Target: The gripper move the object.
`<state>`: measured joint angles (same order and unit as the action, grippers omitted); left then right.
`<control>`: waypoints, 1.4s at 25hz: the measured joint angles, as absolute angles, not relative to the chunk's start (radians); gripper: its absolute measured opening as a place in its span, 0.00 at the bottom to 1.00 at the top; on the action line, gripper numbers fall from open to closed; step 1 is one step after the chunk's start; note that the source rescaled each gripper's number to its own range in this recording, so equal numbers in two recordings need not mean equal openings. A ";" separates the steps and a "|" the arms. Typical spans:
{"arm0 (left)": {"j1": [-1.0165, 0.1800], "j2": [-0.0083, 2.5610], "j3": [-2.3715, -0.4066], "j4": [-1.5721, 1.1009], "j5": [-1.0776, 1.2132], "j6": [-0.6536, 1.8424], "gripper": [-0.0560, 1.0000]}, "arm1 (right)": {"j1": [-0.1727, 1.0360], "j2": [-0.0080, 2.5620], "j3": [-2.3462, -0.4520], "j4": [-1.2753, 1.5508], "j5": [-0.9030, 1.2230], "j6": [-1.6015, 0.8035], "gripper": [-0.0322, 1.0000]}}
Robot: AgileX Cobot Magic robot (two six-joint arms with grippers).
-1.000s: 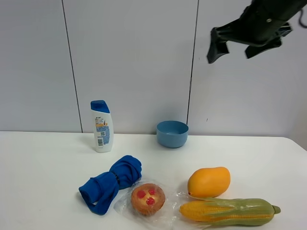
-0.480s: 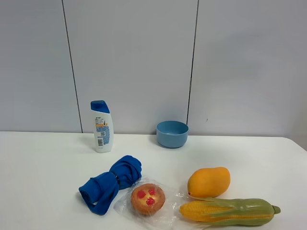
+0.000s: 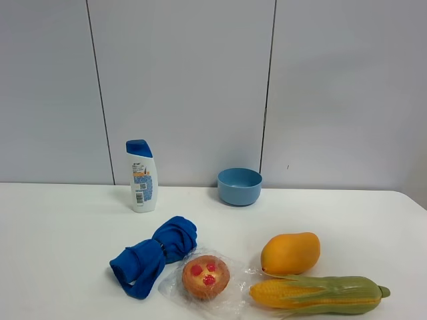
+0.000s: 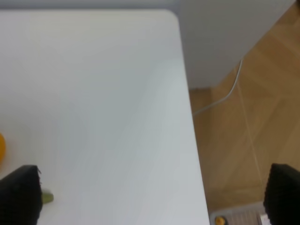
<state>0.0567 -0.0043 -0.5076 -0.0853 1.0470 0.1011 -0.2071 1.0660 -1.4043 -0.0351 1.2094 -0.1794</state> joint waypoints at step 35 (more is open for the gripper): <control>0.057 -0.004 -0.508 -0.085 1.047 0.101 1.00 | -0.169 0.128 -0.574 0.190 1.115 -0.327 0.91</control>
<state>0.0567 -0.0043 -0.5076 -0.0853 1.0470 0.1011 -0.1692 0.1278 -0.5739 0.1897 1.1148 -0.3275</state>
